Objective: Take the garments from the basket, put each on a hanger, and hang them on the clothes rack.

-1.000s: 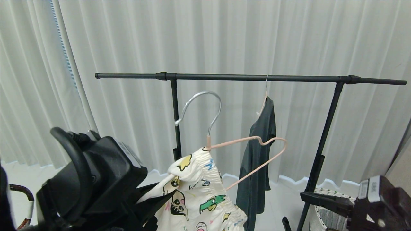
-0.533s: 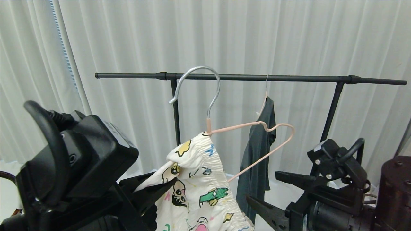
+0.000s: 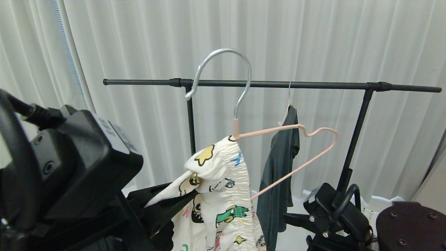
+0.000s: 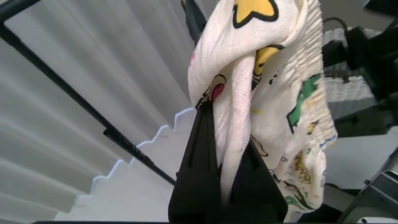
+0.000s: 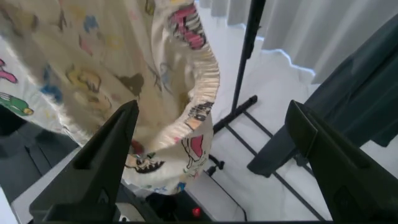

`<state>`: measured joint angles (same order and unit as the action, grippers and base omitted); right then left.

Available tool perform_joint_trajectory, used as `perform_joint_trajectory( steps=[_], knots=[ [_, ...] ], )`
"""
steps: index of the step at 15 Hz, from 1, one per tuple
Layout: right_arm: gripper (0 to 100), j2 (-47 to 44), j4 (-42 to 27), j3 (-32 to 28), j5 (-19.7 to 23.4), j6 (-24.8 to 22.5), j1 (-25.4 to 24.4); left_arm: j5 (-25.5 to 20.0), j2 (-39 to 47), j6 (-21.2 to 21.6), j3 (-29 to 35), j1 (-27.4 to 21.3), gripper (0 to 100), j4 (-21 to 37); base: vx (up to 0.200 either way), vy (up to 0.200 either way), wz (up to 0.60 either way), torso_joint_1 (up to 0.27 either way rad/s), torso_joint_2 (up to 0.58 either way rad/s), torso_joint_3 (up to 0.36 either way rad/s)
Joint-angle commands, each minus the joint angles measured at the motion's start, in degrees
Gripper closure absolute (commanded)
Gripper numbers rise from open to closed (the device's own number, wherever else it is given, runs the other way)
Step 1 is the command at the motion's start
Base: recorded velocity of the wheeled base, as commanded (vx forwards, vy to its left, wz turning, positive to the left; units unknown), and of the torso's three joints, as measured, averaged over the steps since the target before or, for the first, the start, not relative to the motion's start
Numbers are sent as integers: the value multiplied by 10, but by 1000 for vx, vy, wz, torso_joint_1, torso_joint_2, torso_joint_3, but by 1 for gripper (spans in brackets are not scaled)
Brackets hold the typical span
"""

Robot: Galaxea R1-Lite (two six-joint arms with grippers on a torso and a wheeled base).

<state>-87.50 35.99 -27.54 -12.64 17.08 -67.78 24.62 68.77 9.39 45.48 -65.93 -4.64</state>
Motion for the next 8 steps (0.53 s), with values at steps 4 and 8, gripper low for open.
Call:
perform_joint_trajectory(
  steps=[4,8],
  knots=[
    [0,-12,-51,4,-12,0,4,2,-11,3,7,-19,100,0,0,0,0,0,0,0],
    [0,31,-138,20,-68,-10,99,2,-46,5,-52,-14,100,0,0,0,0,0,0,0]
  ],
)
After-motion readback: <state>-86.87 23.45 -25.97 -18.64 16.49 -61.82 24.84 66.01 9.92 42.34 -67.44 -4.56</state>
